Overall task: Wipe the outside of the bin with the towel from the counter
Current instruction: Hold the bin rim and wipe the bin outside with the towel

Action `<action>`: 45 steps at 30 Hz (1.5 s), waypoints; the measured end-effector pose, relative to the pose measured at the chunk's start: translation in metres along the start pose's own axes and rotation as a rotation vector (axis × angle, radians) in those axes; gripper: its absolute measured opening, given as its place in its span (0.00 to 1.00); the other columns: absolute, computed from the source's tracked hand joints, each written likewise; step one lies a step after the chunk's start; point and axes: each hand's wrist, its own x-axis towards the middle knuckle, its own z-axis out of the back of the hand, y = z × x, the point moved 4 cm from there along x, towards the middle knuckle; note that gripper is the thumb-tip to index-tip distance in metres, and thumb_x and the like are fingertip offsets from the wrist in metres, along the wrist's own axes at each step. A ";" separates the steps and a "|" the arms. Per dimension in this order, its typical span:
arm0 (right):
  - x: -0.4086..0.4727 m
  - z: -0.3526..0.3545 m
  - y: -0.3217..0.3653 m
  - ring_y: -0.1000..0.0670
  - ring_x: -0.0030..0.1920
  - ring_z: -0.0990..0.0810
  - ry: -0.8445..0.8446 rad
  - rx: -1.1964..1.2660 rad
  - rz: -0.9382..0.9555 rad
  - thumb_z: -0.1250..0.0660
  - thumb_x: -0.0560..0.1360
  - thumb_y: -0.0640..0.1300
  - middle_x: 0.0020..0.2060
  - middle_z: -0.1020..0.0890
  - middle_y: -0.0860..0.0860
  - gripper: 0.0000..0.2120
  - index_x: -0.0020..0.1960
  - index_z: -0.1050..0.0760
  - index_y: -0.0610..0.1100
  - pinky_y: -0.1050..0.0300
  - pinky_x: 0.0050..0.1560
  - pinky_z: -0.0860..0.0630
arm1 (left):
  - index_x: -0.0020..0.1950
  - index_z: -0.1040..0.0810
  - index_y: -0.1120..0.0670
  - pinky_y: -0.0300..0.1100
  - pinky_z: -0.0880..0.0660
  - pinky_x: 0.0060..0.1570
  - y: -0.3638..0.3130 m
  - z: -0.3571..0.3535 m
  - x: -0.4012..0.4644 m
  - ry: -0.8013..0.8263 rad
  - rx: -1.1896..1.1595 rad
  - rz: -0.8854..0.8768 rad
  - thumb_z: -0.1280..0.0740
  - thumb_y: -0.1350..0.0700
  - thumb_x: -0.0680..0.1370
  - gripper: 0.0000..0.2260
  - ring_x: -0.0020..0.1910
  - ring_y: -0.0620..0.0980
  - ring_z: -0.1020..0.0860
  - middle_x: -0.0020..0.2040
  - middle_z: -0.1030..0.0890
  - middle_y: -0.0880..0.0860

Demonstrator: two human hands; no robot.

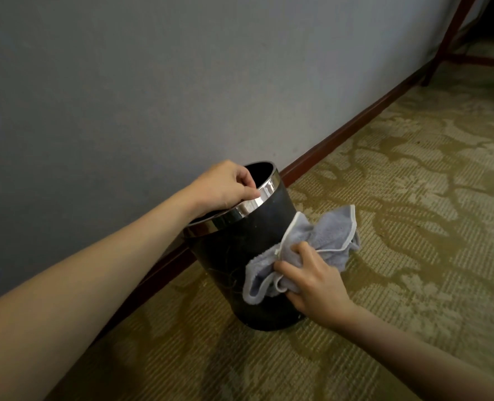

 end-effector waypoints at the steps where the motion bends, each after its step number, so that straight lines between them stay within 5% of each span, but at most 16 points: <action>1: -0.003 -0.001 -0.004 0.44 0.38 0.22 0.013 -0.005 0.001 0.24 0.61 0.42 0.43 0.24 0.43 0.16 0.49 0.21 0.46 0.56 0.18 0.30 | 0.40 0.19 0.54 0.34 0.32 0.32 -0.003 -0.001 -0.001 -0.039 0.032 -0.017 0.28 0.53 0.72 0.06 0.31 0.41 0.27 0.33 0.21 0.48; 4: -0.004 -0.002 -0.017 0.44 0.38 0.23 0.023 -0.021 -0.026 0.24 0.60 0.40 0.43 0.25 0.43 0.17 0.49 0.21 0.45 0.55 0.18 0.29 | 0.44 0.19 0.54 0.33 0.28 0.37 -0.006 0.000 -0.010 -0.109 0.047 -0.070 0.32 0.50 0.74 0.07 0.38 0.45 0.22 0.39 0.19 0.49; 7: -0.002 -0.001 -0.030 0.43 0.38 0.23 0.016 -0.023 -0.067 0.25 0.62 0.40 0.44 0.25 0.42 0.16 0.49 0.21 0.45 0.52 0.20 0.28 | 0.52 0.19 0.51 0.46 0.23 0.47 0.001 0.004 -0.021 -0.042 0.030 -0.097 0.38 0.48 0.78 0.11 0.47 0.49 0.20 0.48 0.18 0.49; 14: 0.002 0.003 -0.057 0.45 0.38 0.24 -0.008 -0.014 -0.081 0.26 0.64 0.41 0.45 0.26 0.43 0.13 0.48 0.21 0.46 0.54 0.23 0.27 | 0.52 0.20 0.53 0.52 0.28 0.55 0.025 0.006 -0.024 -0.008 0.175 -0.165 0.44 0.50 0.81 0.14 0.50 0.50 0.22 0.48 0.19 0.49; 19: 0.007 0.003 -0.072 0.44 0.37 0.23 -0.010 -0.005 -0.126 0.28 0.65 0.44 0.47 0.26 0.45 0.12 0.48 0.23 0.47 0.56 0.23 0.27 | 0.51 0.19 0.54 0.48 0.28 0.51 0.034 0.007 -0.017 -0.020 0.203 -0.201 0.42 0.53 0.81 0.12 0.49 0.51 0.22 0.48 0.18 0.51; 24: 0.012 0.004 -0.082 0.46 0.38 0.23 0.001 0.006 -0.153 0.28 0.66 0.43 0.49 0.27 0.46 0.12 0.48 0.24 0.48 0.54 0.24 0.26 | 0.54 0.19 0.54 0.29 0.32 0.44 0.041 0.010 -0.013 -0.072 0.134 -0.218 0.40 0.56 0.80 0.10 0.48 0.45 0.23 0.48 0.20 0.48; 29: 0.013 0.006 -0.088 0.44 0.38 0.23 0.006 0.006 -0.184 0.28 0.66 0.42 0.49 0.27 0.45 0.12 0.49 0.24 0.47 0.55 0.24 0.27 | 0.56 0.18 0.56 0.21 0.33 0.47 0.055 0.015 -0.012 -0.131 0.092 -0.198 0.38 0.60 0.79 0.11 0.52 0.43 0.23 0.52 0.18 0.47; 35: 0.013 0.005 -0.098 0.44 0.39 0.24 -0.010 0.061 -0.264 0.28 0.66 0.40 0.48 0.28 0.45 0.13 0.50 0.23 0.46 0.52 0.26 0.26 | 0.56 0.18 0.55 0.19 0.33 0.46 0.059 0.011 -0.007 -0.196 0.094 -0.215 0.36 0.61 0.78 0.11 0.51 0.41 0.23 0.49 0.20 0.44; 42: 0.019 0.006 -0.126 0.47 0.42 0.28 0.028 0.141 -0.390 0.31 0.70 0.41 0.47 0.33 0.49 0.13 0.54 0.25 0.47 0.43 0.38 0.24 | 0.53 0.16 0.56 0.34 0.31 0.51 0.053 0.002 0.008 -0.268 0.040 -0.192 0.33 0.62 0.76 0.09 0.48 0.44 0.22 0.47 0.16 0.49; 45: 0.025 0.011 -0.137 0.48 0.43 0.28 0.027 0.262 -0.462 0.30 0.69 0.41 0.45 0.32 0.51 0.13 0.52 0.25 0.50 0.44 0.45 0.25 | 0.50 0.17 0.56 0.25 0.33 0.44 0.046 0.002 0.016 -0.279 0.035 -0.155 0.32 0.62 0.75 0.07 0.46 0.45 0.22 0.44 0.17 0.50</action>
